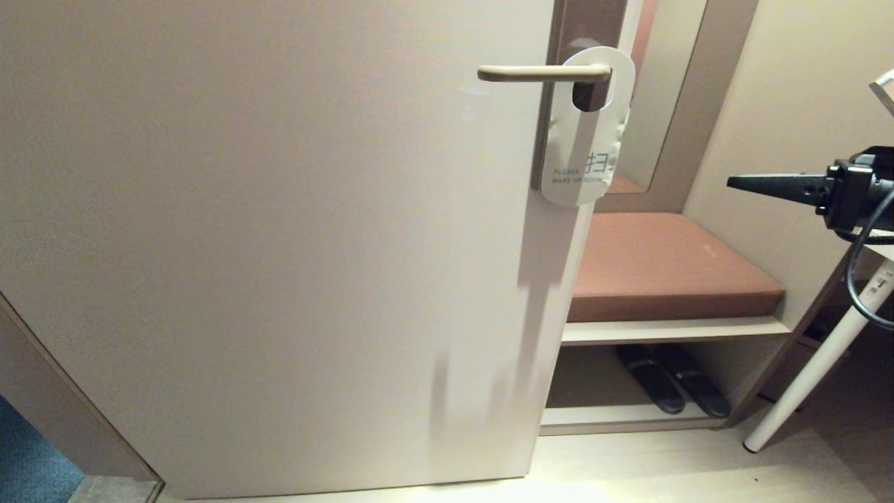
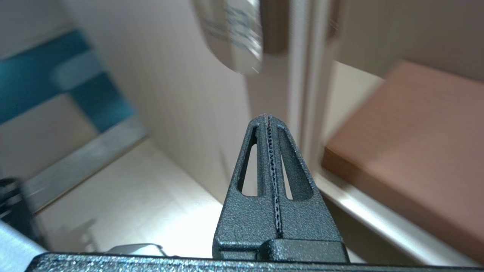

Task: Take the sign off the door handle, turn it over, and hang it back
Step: Take down the sign

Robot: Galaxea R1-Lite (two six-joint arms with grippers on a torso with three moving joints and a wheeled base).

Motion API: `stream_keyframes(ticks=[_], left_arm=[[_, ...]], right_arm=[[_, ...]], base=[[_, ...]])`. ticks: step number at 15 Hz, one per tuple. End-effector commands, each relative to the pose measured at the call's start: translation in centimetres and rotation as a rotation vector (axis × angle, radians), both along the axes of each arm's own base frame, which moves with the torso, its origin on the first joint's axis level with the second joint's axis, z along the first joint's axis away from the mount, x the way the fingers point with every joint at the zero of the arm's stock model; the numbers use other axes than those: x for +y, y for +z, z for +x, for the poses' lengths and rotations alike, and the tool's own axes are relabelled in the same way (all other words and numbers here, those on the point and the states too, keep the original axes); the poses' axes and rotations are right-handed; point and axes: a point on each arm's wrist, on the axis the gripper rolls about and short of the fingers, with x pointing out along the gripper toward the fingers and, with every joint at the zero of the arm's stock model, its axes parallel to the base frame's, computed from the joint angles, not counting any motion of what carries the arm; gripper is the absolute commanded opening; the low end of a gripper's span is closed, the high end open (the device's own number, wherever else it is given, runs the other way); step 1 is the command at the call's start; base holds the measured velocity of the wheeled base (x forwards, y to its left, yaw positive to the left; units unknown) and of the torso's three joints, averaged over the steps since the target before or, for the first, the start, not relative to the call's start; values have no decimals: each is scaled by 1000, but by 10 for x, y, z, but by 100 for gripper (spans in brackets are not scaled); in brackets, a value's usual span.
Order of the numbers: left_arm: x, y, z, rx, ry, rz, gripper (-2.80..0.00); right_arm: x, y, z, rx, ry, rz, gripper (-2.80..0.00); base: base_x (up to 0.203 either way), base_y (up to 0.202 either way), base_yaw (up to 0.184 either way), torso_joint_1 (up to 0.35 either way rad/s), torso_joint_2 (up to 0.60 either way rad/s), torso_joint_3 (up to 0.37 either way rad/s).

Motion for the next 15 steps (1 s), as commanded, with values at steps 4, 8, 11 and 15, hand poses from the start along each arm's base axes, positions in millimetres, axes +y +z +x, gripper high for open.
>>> stream_keyframes(ticks=[4, 8, 11, 15], left_arm=[[0, 0, 0, 1, 0, -1, -280], [0, 0, 0, 1, 0, -1, -280], [0, 0, 0, 1, 0, -1, -280], [0, 0, 0, 1, 0, -1, -280]], right_arm=[[-4, -2, 45, -15, 175, 42, -280], [1, -19, 75, -48, 233, 5, -280], [16, -39, 91, -60, 291, -25, -280], [48, -35, 105, -92, 384, -28, -280]], base=[[0, 0, 0, 0, 0, 0], [0, 0, 0, 0, 0, 0], [0, 0, 0, 0, 0, 0], [0, 0, 0, 0, 0, 0]])
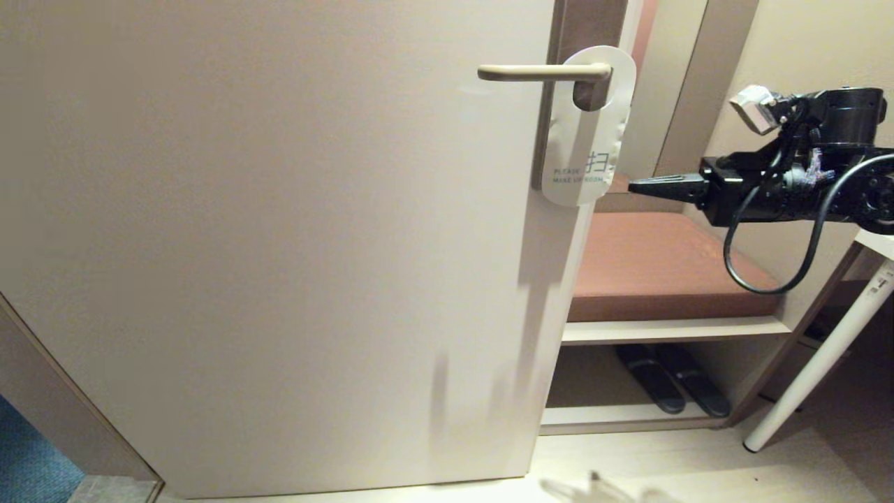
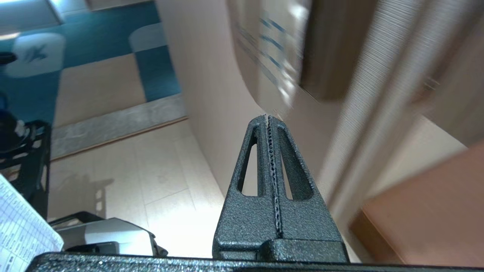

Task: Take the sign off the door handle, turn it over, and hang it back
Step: Take down the sign

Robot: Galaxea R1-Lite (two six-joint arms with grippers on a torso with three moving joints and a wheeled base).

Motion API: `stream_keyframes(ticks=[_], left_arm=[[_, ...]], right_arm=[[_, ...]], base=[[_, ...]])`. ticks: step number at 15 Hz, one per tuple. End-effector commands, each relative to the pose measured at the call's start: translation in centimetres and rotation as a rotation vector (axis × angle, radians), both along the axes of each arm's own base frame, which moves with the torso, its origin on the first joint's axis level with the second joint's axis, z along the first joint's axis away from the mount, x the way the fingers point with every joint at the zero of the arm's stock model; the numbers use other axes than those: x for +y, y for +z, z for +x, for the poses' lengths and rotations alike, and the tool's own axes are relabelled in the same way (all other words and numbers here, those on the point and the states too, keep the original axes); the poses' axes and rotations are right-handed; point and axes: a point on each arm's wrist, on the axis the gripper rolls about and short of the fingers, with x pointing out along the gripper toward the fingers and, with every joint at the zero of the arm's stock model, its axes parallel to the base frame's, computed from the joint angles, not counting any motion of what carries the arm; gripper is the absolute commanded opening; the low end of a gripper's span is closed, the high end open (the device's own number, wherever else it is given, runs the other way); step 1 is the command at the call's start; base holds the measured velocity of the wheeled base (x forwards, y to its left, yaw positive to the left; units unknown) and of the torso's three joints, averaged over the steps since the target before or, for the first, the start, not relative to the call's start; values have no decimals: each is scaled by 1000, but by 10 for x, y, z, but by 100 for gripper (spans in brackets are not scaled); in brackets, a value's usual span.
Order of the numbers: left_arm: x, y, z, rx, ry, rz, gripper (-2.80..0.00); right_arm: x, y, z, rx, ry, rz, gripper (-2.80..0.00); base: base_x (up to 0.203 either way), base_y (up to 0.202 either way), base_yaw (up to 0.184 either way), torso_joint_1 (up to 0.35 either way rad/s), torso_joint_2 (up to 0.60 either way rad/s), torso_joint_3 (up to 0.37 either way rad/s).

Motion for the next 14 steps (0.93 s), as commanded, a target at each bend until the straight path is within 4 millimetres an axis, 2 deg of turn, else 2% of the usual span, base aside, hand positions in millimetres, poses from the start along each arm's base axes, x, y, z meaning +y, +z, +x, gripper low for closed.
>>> stream_keyframes(ticks=[1, 3, 7, 11, 14], left_arm=[[0, 0, 0, 1, 0, 0, -280], [0, 0, 0, 1, 0, 0, -280], [0, 0, 0, 1, 0, 0, -280], [0, 0, 0, 1, 0, 0, -280], [0, 0, 0, 1, 0, 0, -280]], right_arm=[[13, -4, 8, -2, 41, 1, -280], [23, -4, 16, -35, 68, -9, -280], [25, -3, 21, -103, 75, -34, -280], [15, -2, 29, -142, 54, -45, -280], [6, 0, 27, -142, 36, -45, -280]], base=[[0, 0, 0, 0, 0, 0], [0, 0, 0, 0, 0, 0], [0, 0, 0, 0, 0, 0], [0, 0, 0, 0, 0, 0], [0, 0, 0, 0, 0, 0]])
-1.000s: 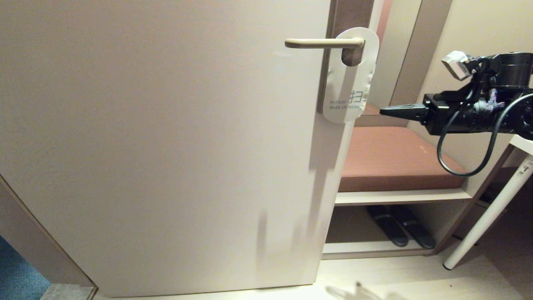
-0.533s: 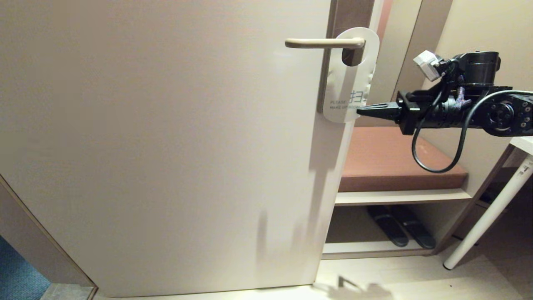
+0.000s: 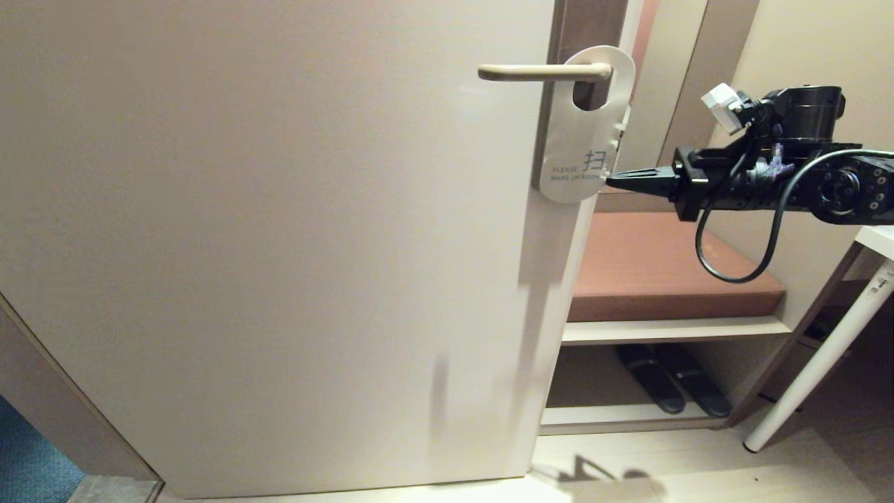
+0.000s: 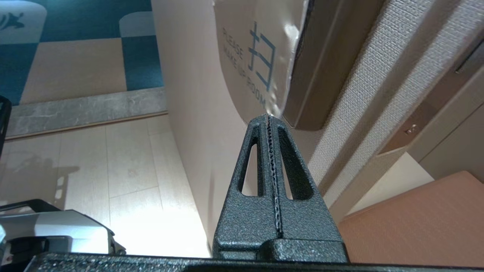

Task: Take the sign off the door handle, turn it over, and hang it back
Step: Take down the sign

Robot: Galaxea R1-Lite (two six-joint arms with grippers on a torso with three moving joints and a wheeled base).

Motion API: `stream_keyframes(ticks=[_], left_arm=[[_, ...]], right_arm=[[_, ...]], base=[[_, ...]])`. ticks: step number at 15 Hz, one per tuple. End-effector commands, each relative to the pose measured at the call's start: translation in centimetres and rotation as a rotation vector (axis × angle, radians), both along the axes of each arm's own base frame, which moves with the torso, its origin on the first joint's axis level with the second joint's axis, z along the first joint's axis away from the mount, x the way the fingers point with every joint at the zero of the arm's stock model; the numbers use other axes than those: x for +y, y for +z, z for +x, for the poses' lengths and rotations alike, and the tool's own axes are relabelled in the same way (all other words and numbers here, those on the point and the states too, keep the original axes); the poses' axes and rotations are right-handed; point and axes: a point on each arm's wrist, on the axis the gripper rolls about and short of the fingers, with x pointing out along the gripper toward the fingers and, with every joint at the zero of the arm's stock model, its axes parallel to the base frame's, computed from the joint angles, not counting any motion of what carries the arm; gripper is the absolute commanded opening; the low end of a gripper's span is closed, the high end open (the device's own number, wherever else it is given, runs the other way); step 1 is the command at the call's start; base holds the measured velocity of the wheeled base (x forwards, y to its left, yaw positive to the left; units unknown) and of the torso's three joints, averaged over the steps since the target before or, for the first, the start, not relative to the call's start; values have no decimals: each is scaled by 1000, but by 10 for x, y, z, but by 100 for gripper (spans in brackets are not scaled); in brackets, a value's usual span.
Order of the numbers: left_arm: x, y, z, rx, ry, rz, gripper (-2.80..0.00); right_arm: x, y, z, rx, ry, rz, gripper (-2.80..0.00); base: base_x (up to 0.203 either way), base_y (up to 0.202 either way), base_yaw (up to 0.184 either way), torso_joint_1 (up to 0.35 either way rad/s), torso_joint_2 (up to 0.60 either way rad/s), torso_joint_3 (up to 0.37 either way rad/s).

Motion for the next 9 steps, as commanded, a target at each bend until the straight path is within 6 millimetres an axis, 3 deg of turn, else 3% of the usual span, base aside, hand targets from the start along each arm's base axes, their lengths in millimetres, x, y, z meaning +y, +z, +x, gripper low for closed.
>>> stream_keyframes(ticks=[1, 9], left_arm=[[0, 0, 0, 1, 0, 0, -280], [0, 0, 0, 1, 0, 0, -280]], right_arm=[[-5, 4, -3, -9, -5, 1, -280], [-10, 7, -20, 11, -13, 4, -280]], base=[[0, 0, 0, 0, 0, 0], [0, 0, 0, 0, 0, 0]])
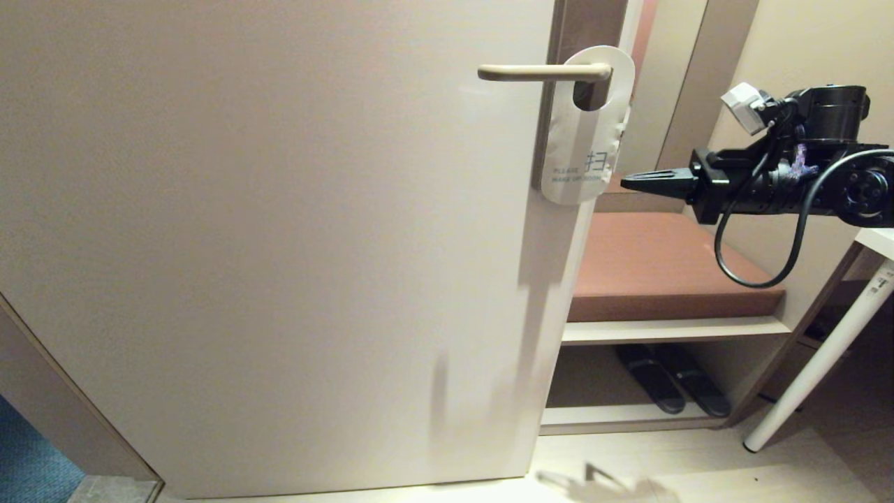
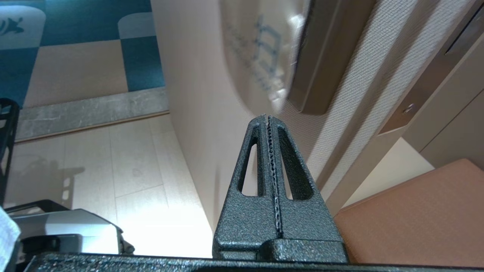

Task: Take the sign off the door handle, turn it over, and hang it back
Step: Take down the sign

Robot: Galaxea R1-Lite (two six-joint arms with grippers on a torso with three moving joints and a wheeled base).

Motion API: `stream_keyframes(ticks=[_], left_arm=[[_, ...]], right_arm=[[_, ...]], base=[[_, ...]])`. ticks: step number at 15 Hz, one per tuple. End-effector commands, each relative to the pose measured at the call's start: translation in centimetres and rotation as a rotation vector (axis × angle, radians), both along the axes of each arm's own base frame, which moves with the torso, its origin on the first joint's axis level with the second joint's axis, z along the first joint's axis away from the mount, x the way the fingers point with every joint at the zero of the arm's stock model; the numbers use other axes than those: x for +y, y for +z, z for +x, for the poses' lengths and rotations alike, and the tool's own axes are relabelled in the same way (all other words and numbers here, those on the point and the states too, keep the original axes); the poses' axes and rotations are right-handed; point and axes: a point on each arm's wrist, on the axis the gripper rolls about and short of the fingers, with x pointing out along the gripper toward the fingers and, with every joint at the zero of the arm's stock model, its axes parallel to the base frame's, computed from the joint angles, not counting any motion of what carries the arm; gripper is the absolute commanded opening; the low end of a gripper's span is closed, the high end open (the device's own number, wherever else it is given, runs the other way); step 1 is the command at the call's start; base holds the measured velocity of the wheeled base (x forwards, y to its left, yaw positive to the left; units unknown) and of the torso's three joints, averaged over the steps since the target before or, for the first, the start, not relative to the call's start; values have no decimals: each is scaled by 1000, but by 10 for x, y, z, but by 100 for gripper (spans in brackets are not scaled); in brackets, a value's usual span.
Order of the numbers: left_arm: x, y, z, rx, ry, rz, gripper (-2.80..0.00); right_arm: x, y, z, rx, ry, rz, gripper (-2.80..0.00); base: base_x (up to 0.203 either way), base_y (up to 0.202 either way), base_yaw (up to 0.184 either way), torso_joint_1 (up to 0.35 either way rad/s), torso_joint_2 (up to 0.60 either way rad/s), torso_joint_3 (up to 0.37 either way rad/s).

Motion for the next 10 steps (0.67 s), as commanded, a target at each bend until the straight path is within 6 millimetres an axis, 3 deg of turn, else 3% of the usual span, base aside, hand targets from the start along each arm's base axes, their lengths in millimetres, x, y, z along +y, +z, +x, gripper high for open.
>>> stream_keyframes(ticks=[1, 6, 7, 10], left_arm=[[0, 0, 0, 1, 0, 0, -280], [0, 0, 0, 1, 0, 0, -280], [0, 0, 0, 1, 0, 0, -280], [0, 0, 0, 1, 0, 0, -280]], right_arm=[[0, 5, -7, -10, 7, 1, -280], [1, 5, -8, -10, 9, 0, -280], [1, 5, -8, -9, 9, 0, 0], [1, 5, -10, -5, 8, 1, 0]], base=[[0, 0, 0, 0, 0, 0], [0, 0, 0, 0, 0, 0], [0, 0, 0, 0, 0, 0], [0, 0, 0, 0, 0, 0]])
